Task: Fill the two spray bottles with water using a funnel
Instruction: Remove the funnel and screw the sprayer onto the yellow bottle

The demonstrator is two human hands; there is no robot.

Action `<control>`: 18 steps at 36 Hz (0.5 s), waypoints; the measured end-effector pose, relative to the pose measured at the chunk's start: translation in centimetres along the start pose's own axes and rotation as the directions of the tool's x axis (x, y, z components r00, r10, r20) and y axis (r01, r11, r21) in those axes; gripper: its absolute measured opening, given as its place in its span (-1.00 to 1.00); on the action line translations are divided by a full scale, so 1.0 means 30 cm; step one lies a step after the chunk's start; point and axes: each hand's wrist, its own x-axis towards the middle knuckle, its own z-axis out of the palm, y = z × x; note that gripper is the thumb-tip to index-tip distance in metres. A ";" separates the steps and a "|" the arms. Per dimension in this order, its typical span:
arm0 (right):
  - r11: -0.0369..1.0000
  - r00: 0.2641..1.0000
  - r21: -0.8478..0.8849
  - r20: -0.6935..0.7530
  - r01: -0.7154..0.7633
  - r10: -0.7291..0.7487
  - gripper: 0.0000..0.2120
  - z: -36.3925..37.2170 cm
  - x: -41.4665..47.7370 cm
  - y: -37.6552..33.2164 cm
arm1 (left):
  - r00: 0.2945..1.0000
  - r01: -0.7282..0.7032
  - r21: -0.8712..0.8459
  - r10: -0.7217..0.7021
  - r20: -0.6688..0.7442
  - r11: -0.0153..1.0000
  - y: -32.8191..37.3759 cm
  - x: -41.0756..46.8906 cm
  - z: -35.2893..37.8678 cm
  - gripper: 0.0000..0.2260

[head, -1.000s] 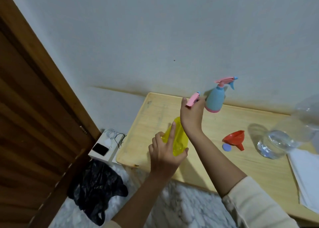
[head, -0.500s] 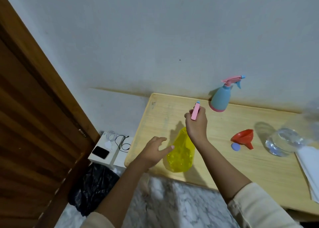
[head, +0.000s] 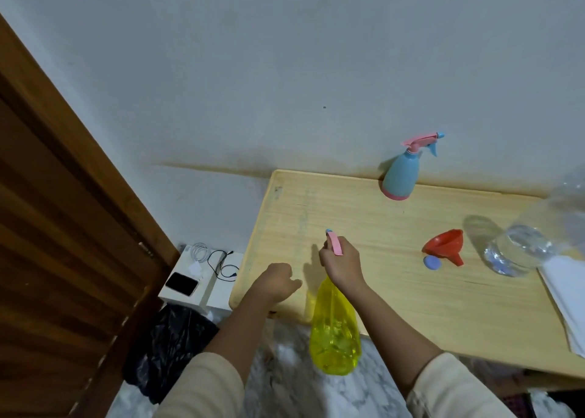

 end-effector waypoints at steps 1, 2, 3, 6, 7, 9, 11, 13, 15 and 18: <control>1.000 1.000 -0.003 0.004 -0.014 0.014 -0.83 0.001 0.002 0.003 | 1.000 -0.001 -0.009 0.001 0.001 1.000 0.001 0.001 0.001 -0.72; 1.000 1.000 -0.007 0.011 -0.029 0.029 -0.85 0.001 0.003 0.005 | 1.000 -0.001 -0.024 0.000 -0.001 1.000 0.001 0.003 0.003 -0.75; 0.999 0.999 -0.008 0.020 -0.040 0.040 -0.89 0.003 0.005 0.008 | 1.000 0.005 -0.041 -0.005 -0.005 0.999 0.000 0.007 0.005 -0.79; 0.998 0.997 0.005 0.046 -0.067 0.067 -0.96 0.004 0.001 0.007 | 0.999 0.029 -0.045 -0.030 -0.021 0.999 -0.005 0.022 0.013 -0.72; 0.997 0.996 0.016 0.053 -0.070 0.069 -0.94 0.005 -0.001 0.004 | 0.999 0.041 -0.025 -0.041 -0.023 0.999 -0.007 0.027 0.015 -0.70; 0.997 0.996 0.031 0.062 -0.070 0.068 -0.87 0.006 -0.005 -0.008 | 0.998 0.061 0.022 -0.061 -0.028 0.998 -0.009 0.034 0.017 -0.68; 0.996 0.994 0.037 0.078 -0.080 0.077 -0.88 0.010 -0.006 -0.019 | 0.997 0.073 0.050 -0.072 -0.029 0.996 -0.010 0.037 0.016 -0.65; 0.996 0.993 0.047 0.084 -0.081 0.077 -0.94 0.014 -0.011 -0.032 | 0.996 0.082 0.063 -0.080 -0.029 0.995 -0.009 0.037 0.013 -0.65; 0.996 0.994 0.058 0.090 -0.068 0.062 -0.91 0.017 -0.016 -0.043 | 0.996 0.090 0.070 -0.088 -0.030 0.994 -0.008 0.036 0.010 -0.67; 0.999 0.992 0.003 0.113 -0.049 0.048 -0.70 0.015 -0.018 -0.052 | 0.995 0.095 0.069 -0.093 -0.032 0.993 -0.012 0.037 0.007 -0.66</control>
